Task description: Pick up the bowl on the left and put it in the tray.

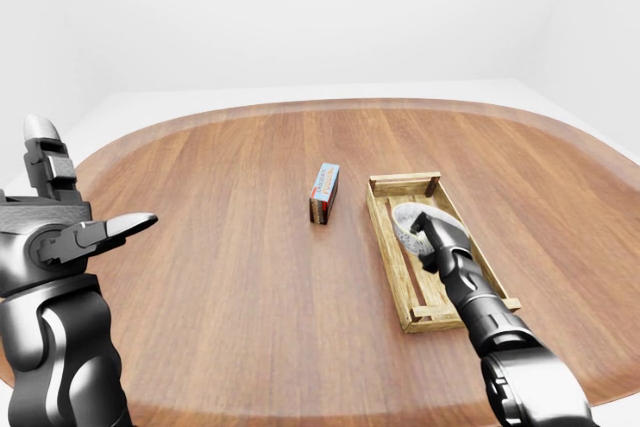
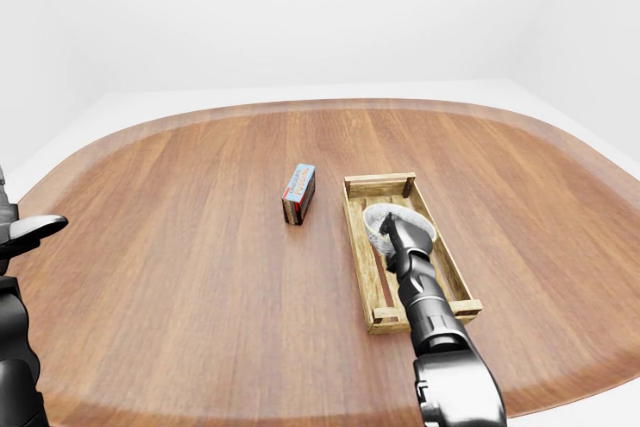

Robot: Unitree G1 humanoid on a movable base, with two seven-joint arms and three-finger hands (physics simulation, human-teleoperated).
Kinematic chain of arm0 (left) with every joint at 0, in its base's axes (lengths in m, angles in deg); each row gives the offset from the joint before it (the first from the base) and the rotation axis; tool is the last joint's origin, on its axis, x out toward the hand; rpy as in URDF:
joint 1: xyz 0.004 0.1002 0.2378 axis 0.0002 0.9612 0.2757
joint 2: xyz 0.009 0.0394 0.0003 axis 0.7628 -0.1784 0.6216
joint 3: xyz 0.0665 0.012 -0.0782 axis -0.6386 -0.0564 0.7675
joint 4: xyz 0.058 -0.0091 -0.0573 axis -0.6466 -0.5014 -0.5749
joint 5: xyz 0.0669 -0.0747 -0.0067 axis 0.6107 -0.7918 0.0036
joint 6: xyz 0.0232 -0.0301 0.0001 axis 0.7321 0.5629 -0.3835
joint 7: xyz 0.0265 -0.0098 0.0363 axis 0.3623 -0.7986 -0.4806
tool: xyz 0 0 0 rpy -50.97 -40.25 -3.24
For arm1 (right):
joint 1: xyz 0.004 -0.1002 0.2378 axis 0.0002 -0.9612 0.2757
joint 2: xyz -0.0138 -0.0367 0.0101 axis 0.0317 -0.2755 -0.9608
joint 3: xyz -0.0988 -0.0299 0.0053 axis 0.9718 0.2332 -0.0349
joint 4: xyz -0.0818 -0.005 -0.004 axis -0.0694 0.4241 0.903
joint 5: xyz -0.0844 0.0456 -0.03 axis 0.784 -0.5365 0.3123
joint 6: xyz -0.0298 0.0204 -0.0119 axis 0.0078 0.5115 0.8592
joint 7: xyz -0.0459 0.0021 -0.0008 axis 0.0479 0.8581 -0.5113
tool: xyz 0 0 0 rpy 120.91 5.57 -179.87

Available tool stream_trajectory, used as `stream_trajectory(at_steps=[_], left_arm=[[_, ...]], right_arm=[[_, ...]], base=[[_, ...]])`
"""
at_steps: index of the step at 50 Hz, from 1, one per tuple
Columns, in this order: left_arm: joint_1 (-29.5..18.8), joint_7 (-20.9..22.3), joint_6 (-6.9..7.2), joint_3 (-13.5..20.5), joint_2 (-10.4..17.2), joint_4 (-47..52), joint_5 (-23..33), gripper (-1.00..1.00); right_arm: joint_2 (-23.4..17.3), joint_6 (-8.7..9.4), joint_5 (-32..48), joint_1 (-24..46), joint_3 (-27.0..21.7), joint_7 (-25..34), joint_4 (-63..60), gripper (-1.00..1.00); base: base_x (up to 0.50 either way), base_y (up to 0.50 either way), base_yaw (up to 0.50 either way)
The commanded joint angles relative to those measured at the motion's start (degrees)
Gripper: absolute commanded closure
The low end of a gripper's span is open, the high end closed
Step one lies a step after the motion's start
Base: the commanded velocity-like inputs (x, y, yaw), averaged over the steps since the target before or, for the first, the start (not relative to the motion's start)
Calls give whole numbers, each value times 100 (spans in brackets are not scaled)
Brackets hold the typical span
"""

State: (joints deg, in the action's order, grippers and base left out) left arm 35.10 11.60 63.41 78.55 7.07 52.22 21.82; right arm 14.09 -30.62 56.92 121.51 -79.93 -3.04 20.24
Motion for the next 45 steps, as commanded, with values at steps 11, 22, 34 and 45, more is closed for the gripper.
stream_trajectory(at_steps=[11, 22, 34, 45], left_arm=[[-6, 10, 0, -15, -12, -2, 21, -100], [-2, 13, 0, -25, -18, 3, 31, -100], [1, 8, 0, -29, -19, 9, 27, -100], [-8, 11, 0, -19, -13, 12, 14, -100]], right_arm=[[51, 0, -22, -46, 18, 0, -3, -100], [56, 0, 70, -213, 17, 278, -589, -100], [264, 0, 1095, -1142, 32, 1798, -3569, -100], [870, 0, 2863, -1945, 124, 3743, -6657, -100]], base=[[0, 0, 0], [0, 0, 0], [0, 0, 0], [0, 0, 0]])
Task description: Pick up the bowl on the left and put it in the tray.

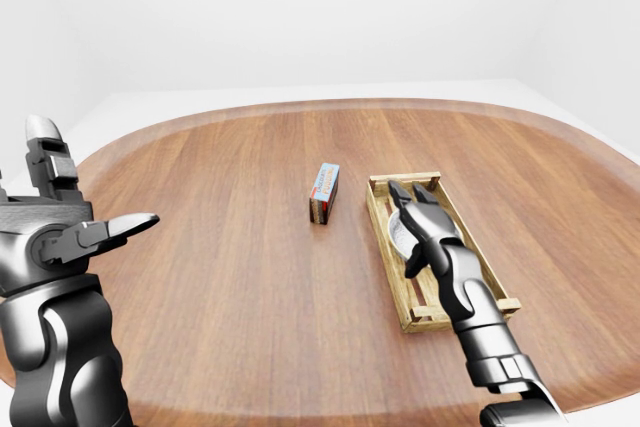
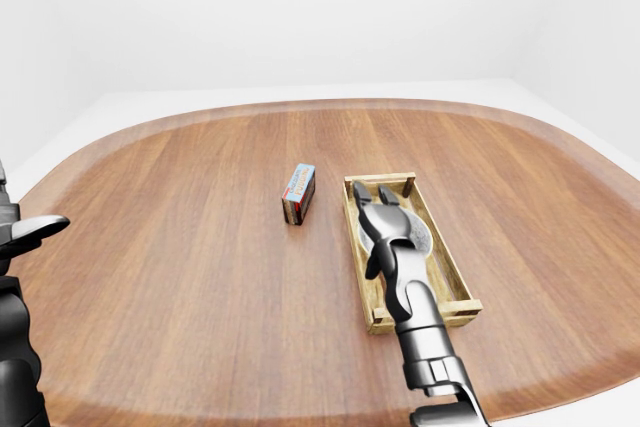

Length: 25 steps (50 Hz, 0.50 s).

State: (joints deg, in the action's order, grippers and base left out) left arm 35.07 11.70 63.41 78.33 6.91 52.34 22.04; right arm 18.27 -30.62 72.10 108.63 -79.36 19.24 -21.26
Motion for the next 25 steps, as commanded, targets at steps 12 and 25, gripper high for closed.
stream_trajectory(at_steps=[12, 25], left_arm=[[2, -20, 0, 36, 21, 58, -64, -100], [6, -32, 0, 70, 32, 109, -109, -100]], right_arm=[[1243, 0, 3004, -993, 433, 2605, -4989, -100], [2198, 0, 4416, -1188, 1378, 2605, -7084, -100]], base=[[0, 0, 0], [0, 0, 0]])
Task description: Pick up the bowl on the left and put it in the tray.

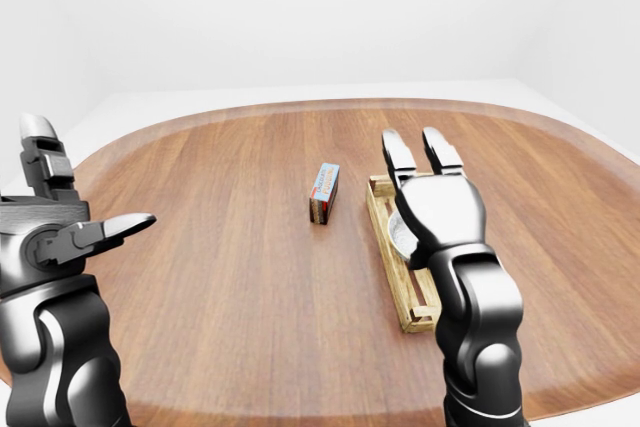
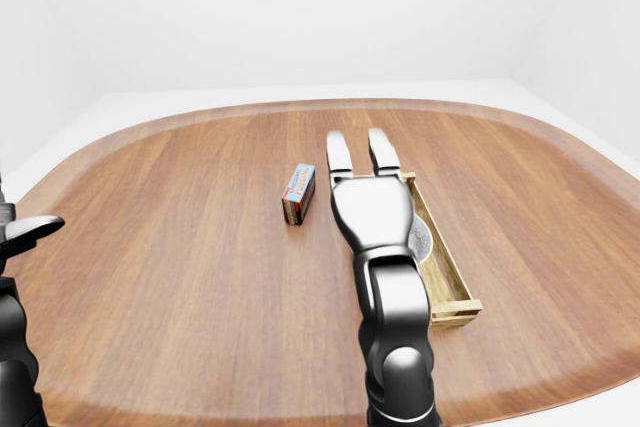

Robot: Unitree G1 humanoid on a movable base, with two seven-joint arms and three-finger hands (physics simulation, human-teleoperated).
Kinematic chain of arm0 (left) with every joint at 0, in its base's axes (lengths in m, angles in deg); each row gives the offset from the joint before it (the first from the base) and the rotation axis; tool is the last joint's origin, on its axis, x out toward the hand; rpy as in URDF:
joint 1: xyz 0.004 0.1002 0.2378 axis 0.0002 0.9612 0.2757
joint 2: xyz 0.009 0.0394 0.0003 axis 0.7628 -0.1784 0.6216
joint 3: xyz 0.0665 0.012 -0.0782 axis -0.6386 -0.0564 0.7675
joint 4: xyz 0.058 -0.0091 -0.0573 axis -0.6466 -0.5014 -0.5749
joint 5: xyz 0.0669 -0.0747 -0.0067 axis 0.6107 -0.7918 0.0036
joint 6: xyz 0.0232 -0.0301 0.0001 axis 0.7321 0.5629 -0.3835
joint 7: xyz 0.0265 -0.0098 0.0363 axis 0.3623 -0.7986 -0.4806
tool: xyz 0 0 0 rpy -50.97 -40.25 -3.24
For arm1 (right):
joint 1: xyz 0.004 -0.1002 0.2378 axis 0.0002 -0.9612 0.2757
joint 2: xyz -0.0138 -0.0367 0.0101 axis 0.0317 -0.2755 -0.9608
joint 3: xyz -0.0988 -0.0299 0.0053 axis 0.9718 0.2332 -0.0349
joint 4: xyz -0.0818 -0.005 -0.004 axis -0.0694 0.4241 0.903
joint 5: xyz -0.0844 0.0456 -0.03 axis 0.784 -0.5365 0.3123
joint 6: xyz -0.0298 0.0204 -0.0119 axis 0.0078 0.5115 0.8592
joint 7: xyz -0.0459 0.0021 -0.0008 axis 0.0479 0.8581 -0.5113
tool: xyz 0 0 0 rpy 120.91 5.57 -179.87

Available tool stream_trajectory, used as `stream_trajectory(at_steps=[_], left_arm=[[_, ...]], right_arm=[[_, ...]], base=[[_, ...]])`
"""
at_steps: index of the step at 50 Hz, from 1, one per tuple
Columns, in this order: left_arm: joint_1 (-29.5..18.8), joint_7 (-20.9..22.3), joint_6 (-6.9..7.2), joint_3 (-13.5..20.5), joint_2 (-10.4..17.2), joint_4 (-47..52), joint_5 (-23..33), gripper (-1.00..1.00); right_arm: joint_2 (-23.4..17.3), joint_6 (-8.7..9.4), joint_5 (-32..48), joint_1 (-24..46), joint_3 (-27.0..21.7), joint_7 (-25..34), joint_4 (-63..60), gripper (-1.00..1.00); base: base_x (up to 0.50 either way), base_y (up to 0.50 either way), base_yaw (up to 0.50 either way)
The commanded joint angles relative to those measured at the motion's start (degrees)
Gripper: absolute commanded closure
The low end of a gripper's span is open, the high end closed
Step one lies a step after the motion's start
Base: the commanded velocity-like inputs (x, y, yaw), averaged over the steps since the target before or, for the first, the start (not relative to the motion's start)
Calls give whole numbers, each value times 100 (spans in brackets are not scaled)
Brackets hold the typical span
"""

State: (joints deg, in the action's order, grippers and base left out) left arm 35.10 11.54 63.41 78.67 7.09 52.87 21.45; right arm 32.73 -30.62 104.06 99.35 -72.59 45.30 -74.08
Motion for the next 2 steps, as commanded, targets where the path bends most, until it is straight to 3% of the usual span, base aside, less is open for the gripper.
stream_trajectory(at_steps=[1, 2], left_arm=[[-5, -29, 0, 45, 23, 70, -67, -100], [-2, -28, 0, 49, 24, 73, -72, -100]], right_arm=[[806, 0, 1273, -286, 774, 0, -1871, -100], [913, 0, 1443, -392, 1000, 0, -2044, -100]], base=[[0, 0, 0], [0, 0, 0]])
